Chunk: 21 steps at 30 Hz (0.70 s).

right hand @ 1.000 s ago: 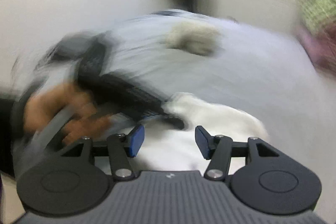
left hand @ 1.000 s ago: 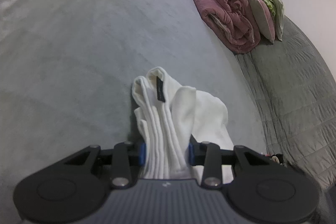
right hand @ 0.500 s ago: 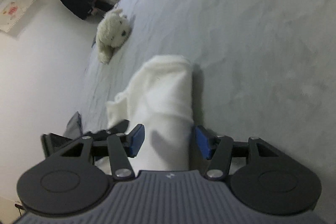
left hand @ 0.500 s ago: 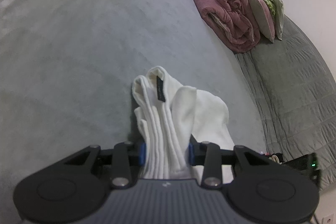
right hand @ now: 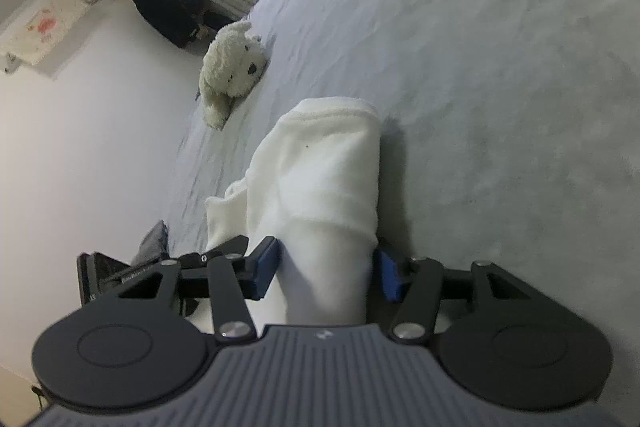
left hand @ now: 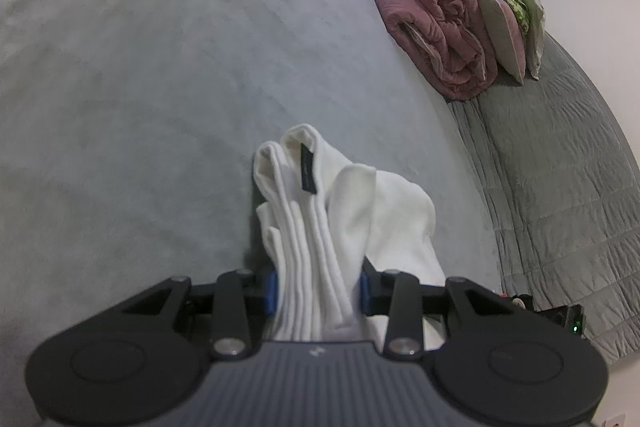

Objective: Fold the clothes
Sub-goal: 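Lift the folded white shirt bundle with both grippers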

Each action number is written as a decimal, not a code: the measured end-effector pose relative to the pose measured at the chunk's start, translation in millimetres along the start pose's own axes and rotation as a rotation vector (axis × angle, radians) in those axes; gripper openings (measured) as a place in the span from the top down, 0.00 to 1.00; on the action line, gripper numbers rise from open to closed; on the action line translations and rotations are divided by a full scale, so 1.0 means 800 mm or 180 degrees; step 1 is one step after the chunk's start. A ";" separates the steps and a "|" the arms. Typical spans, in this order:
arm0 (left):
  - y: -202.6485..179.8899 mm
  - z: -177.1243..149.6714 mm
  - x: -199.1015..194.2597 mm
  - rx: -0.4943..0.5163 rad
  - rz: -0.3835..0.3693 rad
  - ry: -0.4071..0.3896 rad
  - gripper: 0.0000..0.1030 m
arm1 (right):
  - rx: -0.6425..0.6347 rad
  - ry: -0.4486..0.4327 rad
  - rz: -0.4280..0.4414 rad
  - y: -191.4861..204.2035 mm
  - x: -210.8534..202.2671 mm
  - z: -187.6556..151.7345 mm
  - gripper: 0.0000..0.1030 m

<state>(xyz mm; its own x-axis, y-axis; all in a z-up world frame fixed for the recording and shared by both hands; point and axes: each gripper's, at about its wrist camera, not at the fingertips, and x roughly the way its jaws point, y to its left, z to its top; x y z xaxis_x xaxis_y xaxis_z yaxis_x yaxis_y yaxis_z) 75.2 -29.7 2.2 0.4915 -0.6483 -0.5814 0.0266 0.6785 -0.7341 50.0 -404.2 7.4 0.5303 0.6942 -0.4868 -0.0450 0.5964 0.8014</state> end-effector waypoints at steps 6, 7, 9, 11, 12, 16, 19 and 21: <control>0.000 0.001 0.000 -0.0006 0.0004 0.0004 0.64 | -0.0088 -0.0162 0.0035 -0.001 -0.005 -0.013 0.46; -0.001 0.000 0.000 -0.0001 0.0006 0.0001 0.64 | -0.0079 -0.0163 0.0030 0.000 -0.003 -0.012 0.46; -0.002 -0.001 0.000 0.0016 0.0007 -0.0005 0.63 | -0.0050 -0.0164 0.0014 -0.001 -0.002 -0.011 0.50; -0.002 -0.001 0.000 0.0031 0.0007 -0.0009 0.63 | -0.0013 -0.0163 0.0024 -0.003 -0.001 -0.009 0.52; -0.002 -0.001 0.000 0.0026 0.0007 -0.0009 0.63 | 0.0008 -0.0163 0.0037 -0.004 -0.001 -0.009 0.52; -0.002 -0.002 0.001 -0.0004 0.0005 -0.0011 0.62 | 0.0068 -0.0173 0.0041 -0.004 -0.001 -0.008 0.53; -0.004 -0.003 0.001 -0.0008 0.0033 -0.0014 0.62 | 0.0073 -0.0196 -0.0047 0.000 -0.001 -0.009 0.58; -0.012 -0.006 0.001 0.0089 0.0101 -0.0039 0.63 | 0.0035 -0.0208 -0.0135 0.007 -0.002 -0.011 0.61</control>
<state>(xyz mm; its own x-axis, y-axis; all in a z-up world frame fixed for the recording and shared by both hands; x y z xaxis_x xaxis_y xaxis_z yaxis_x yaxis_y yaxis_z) 71.2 -38.0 7.2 0.5031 -0.6221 -0.5999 0.0350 0.7082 -0.7051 41.9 -398.6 9.3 0.5857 0.6403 -0.4969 -0.0123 0.6200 0.7845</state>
